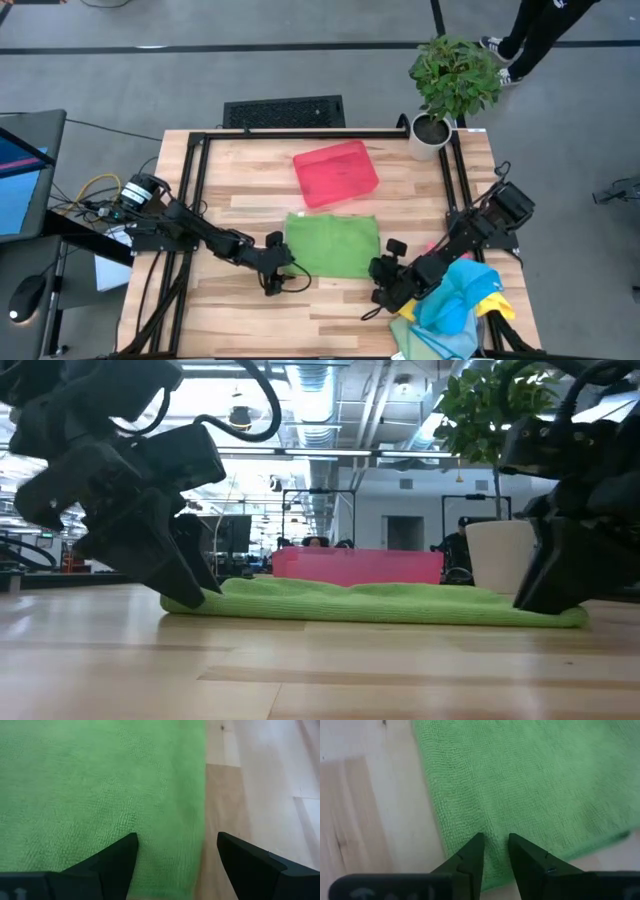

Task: Fold microfiber towels
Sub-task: Fold the green microfiber cloth

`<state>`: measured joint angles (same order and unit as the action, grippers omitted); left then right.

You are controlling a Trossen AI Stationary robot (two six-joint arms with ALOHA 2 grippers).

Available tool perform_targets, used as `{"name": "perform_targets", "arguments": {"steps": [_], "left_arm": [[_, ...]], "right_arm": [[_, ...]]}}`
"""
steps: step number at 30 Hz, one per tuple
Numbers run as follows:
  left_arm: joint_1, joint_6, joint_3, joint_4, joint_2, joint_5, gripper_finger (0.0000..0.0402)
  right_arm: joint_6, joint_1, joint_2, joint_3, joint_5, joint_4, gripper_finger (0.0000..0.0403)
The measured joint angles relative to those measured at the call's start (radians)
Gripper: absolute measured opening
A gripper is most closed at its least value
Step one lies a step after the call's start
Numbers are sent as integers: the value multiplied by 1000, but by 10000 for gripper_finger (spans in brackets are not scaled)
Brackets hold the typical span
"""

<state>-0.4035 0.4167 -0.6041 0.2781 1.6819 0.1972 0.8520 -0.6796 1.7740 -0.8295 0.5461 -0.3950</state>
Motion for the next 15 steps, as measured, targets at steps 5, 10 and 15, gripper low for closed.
{"name": "perform_targets", "arguments": {"steps": [5,10,15], "left_arm": [[-2,-46,-78,-112,-83,0,270],[-1,-63,-99,-188,-115,70,270],[-10,-64,-90,-140,-66,71,270]], "right_arm": [[-19,-2,-79,4,28,-39,119],[-63,-7,-149,3,44,-32,119],[-114,-48,-106,2,18,52,134]]}}
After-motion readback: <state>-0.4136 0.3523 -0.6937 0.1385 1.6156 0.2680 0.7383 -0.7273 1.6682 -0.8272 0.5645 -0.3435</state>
